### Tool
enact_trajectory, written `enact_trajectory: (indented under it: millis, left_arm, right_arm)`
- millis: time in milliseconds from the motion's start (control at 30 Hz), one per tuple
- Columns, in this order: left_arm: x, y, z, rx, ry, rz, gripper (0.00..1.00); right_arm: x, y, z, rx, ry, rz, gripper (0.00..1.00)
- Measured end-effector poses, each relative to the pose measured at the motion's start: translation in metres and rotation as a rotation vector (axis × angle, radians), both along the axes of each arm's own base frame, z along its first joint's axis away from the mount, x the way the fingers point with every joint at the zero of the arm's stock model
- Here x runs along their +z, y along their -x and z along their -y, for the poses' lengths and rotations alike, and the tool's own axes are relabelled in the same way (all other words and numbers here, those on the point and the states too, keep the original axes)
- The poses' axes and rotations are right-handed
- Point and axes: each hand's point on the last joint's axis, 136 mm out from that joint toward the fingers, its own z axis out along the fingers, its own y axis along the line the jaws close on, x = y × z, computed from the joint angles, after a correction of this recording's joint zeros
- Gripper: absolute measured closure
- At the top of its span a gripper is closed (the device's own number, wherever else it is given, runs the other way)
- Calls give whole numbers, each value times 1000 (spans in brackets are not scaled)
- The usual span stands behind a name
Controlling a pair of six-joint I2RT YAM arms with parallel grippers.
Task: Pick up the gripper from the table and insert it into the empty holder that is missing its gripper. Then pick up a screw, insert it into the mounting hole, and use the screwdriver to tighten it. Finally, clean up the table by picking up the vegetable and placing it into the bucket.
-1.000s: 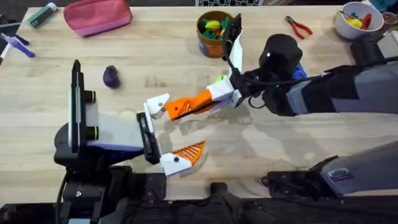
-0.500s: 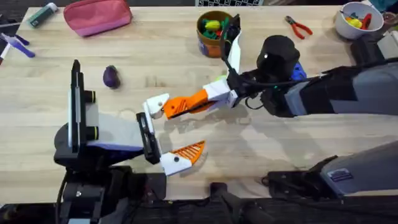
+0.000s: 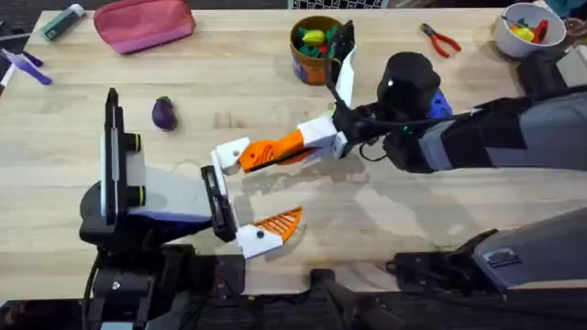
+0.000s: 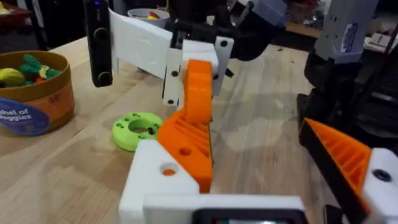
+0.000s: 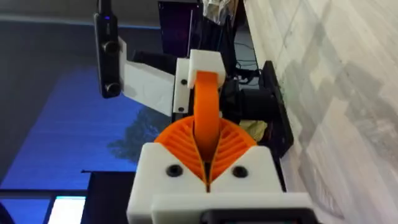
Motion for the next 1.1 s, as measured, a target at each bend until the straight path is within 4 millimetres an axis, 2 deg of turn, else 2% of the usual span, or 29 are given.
enact_trajectory:
  millis: [1100]
  left_arm:
    - [0,-1,0,4,-2,4,15]
  right_arm:
    - [2,-2,-25,-18,16,8,992]
